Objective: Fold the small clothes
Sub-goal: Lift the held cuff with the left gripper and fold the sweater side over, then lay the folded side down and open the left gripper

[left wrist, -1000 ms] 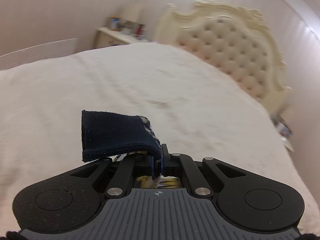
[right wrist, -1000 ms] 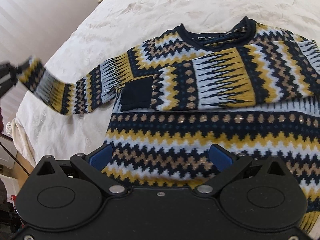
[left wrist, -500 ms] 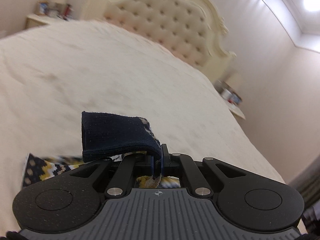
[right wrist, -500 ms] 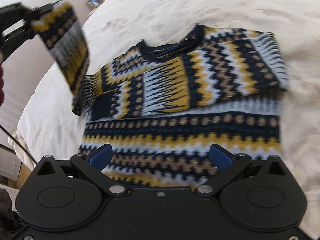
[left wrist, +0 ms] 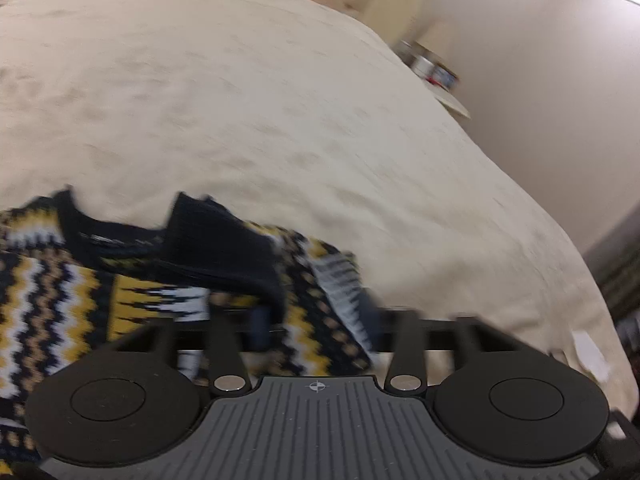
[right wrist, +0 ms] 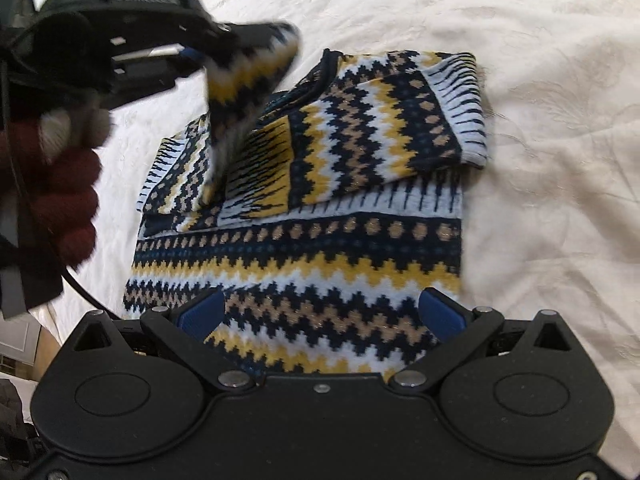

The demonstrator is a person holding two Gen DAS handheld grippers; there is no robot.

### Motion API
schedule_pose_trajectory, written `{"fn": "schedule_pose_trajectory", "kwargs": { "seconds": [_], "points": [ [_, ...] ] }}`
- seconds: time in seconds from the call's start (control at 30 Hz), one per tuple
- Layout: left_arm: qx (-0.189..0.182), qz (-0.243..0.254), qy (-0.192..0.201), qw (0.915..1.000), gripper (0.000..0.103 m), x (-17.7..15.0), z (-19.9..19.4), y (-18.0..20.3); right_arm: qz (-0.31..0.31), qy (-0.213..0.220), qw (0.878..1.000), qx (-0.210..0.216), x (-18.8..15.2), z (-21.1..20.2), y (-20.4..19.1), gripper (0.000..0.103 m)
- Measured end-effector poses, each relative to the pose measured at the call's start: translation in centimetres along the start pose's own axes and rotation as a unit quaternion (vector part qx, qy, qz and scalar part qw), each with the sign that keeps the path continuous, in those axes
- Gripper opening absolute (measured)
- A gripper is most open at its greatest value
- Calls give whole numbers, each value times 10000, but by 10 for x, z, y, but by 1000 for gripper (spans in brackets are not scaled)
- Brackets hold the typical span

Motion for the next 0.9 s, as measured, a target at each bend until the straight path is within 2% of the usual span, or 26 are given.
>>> {"fn": "schedule_pose_trajectory", "kwargs": {
  "seconds": [0.07, 0.13, 0.27, 0.43, 0.53, 0.7, 0.8, 0.9],
  "points": [
    [-159, 147, -167, 9996, 73, -6, 0, 6, 21, -15, 10000, 7, -1, 0, 2, 103],
    [-225, 314, -262, 9989, 77, -9, -2, 11, 46, -23, 10000, 13, -1, 2, 2, 103],
    [-454, 671, -197, 9965, 87, -13, -17, 17, 46, -13, 10000, 7, 1, 6, -3, 103],
    [-602, 1074, -258, 9921, 89, -9, -21, 38, 116, -58, 9999, -94, 3, 16, -9, 103],
    [-695, 1114, -219, 9911, 89, -5, -23, 40, 105, -40, 9998, -150, 6, 17, -14, 103],
    [-192, 1010, -152, 9946, 89, 0, -35, -2, 151, 65, 9993, -345, 18, 16, -14, 103],
    [331, 722, -200, 9966, 89, 0, -38, -42, 209, 154, 9986, -471, 29, 16, -10, 103],
    [876, 367, -220, 9952, 89, -3, -42, -85, 235, 229, 9978, -584, 40, 18, -3, 103]
  ]
}}
Point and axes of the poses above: each gripper's, at about its wrist camera, not at the fingertips, and z roughly the way its jaws point, y to its right, x to its top, the point moved 1 cm from there along z, roughly the way its jaws point, and after that the axes turned 11 degrees about -z, right-handed, at the moved point
